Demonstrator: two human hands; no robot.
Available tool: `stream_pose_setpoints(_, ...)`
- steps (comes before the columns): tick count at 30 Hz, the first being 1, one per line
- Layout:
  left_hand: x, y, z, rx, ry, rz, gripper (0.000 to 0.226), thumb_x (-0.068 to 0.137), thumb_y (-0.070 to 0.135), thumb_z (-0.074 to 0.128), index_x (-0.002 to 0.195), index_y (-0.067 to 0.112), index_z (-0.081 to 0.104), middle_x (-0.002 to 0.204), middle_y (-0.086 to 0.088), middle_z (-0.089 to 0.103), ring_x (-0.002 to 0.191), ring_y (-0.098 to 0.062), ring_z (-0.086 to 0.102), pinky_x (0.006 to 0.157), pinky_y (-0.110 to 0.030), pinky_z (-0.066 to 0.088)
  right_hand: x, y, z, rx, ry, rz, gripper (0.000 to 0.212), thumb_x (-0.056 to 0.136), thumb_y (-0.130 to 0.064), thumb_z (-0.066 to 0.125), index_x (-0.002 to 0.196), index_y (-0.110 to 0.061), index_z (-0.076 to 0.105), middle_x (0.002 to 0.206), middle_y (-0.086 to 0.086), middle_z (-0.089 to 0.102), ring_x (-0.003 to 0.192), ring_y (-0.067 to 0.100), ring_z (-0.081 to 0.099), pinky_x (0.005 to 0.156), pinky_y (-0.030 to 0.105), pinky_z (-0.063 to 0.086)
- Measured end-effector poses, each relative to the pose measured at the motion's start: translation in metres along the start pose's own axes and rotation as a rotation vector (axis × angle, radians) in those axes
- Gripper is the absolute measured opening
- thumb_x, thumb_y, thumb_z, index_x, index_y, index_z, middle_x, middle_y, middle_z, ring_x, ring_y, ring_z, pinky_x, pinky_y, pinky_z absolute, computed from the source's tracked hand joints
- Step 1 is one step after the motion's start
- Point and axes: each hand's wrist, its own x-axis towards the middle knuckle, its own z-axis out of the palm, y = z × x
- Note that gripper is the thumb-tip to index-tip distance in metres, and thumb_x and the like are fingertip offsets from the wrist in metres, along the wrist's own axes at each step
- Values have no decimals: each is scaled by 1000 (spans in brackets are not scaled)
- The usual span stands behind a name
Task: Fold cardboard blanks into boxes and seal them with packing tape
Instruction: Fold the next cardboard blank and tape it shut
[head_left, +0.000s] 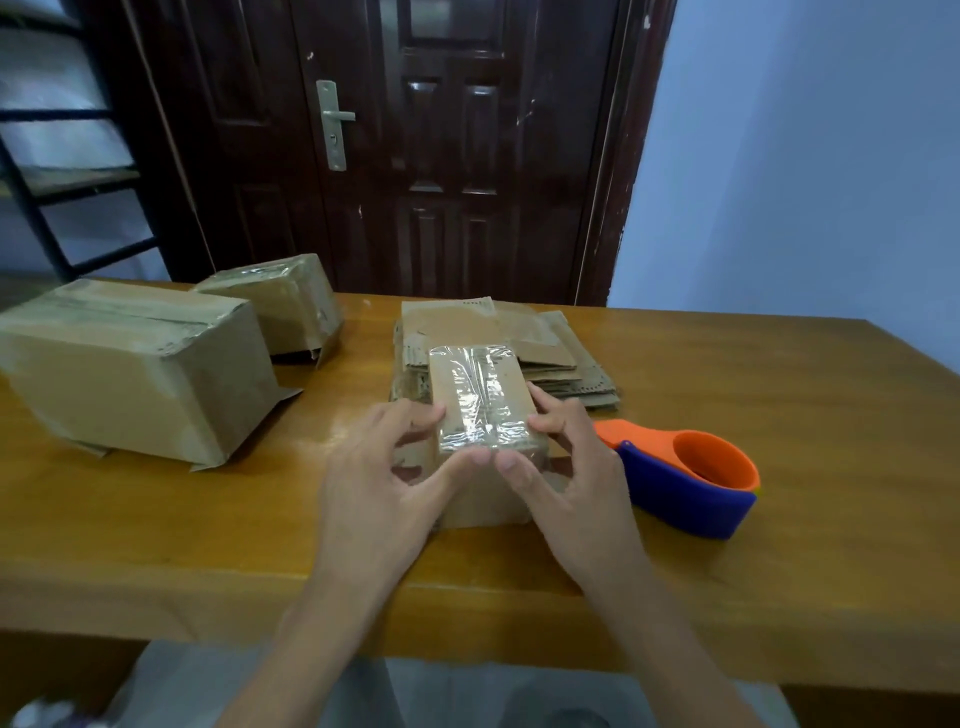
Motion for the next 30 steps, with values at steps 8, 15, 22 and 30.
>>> stream_pose_setpoints(8, 2, -7, 5, -93, -12, -9, 51, 81, 56, 74, 123, 27, 71, 123, 17, 67, 114, 0, 66, 75, -37, 66, 0, 15, 6, -84, 94, -92, 39, 100, -60, 52, 124, -31, 63, 150, -16, 55, 123, 0, 61, 85, 27, 62)
stream_pose_setpoints(15, 3, -11, -5, -161, -76, -21, 48, 89, 47, 70, 133, 28, 71, 126, 17, 71, 114, -1, 67, 84, -39, 65, 0, 24, -8, 13, 13, -78, 37, 107, -51, 45, 126, -29, 69, 155, -16, 52, 124, 8, 66, 95, 46, 60)
stream_pose_setpoints(22, -7, -2, -1, -143, -18, -39, 50, 91, 54, 64, 136, 32, 68, 122, 38, 61, 113, 11, 64, 85, -26, 63, -4, 15, -5, 27, 22, -46, 44, 105, -59, 42, 128, -30, 65, 156, -19, 50, 129, 8, 63, 96, 43, 61)
stream_pose_setpoints(30, -39, 7, -29, -75, 41, -32, 41, 92, 52, 66, 131, 39, 68, 126, 25, 67, 111, 6, 65, 65, -17, 57, -18, -21, 1, -5, -38, -32, 33, 102, -62, 45, 117, -38, 63, 147, -19, 58, 124, 0, 61, 90, 31, 61)
